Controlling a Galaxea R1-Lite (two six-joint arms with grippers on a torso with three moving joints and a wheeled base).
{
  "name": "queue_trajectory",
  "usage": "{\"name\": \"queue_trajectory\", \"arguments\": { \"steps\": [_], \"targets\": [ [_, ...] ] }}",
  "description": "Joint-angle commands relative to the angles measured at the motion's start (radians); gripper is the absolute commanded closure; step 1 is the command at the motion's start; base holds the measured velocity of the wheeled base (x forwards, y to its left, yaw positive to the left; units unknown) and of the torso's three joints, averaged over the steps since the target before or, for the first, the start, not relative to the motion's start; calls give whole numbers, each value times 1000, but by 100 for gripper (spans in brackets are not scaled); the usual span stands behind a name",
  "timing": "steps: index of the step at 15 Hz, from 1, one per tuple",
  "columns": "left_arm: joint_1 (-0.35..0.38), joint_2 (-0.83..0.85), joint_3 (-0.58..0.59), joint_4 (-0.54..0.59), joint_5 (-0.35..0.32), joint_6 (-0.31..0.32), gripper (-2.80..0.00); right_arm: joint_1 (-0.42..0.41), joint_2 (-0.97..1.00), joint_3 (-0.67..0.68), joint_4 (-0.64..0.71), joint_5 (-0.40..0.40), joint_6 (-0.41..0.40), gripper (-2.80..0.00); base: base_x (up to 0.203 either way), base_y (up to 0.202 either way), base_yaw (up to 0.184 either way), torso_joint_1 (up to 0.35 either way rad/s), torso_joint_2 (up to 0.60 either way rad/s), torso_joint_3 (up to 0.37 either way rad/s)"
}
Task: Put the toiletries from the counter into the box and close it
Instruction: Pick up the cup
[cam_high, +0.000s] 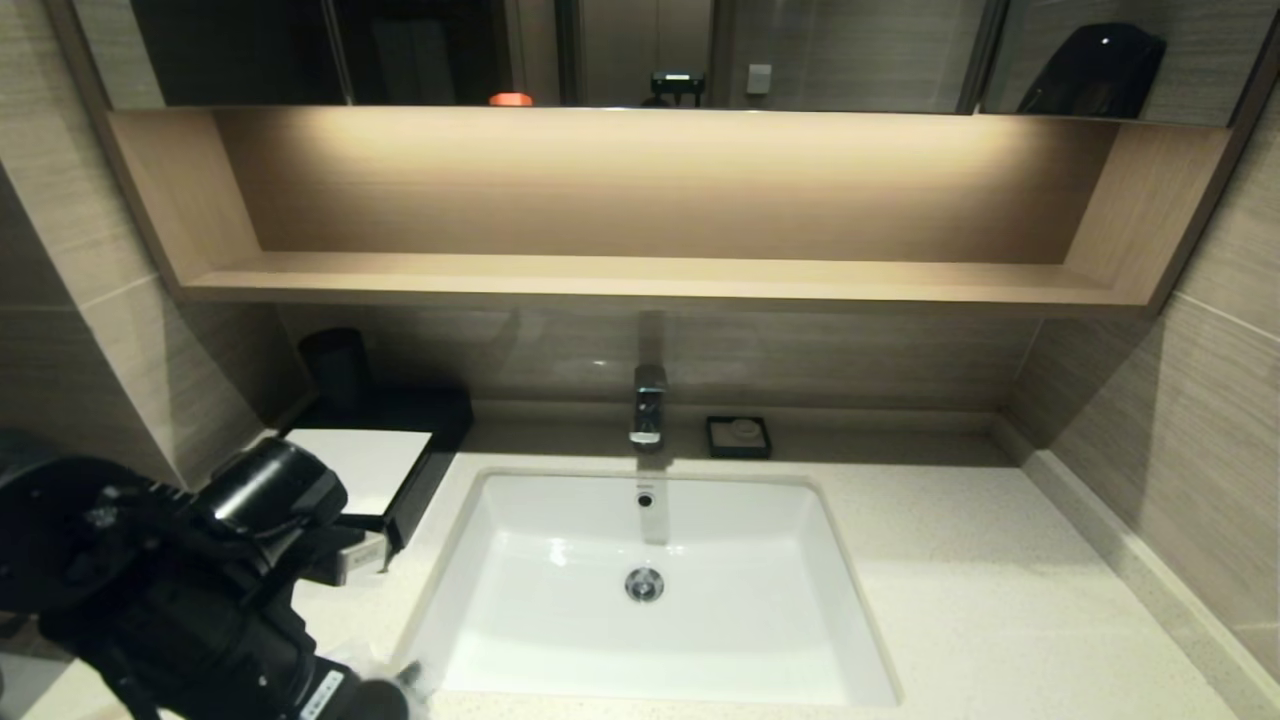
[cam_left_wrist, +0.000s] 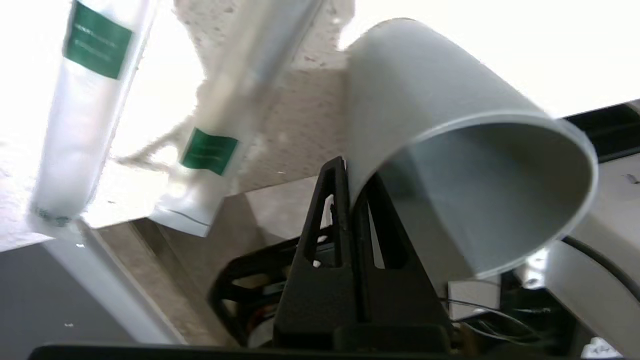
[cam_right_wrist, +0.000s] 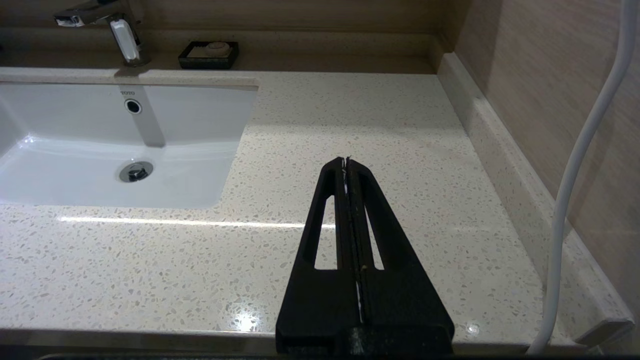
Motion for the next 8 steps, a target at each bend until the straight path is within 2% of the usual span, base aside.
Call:
{"name": "queue_trajectory", "arguments": {
  "steps": [1,8],
  "targets": [
    [-1,-10,3,10,0,-1,0,0,0,0,0,0,0,0,0,0,0,0,0,0],
    [2,-153,-23,44,4,0,0,0,0,0,0,0,-1,0,0,0,0,0,0,0]
  ]
}}
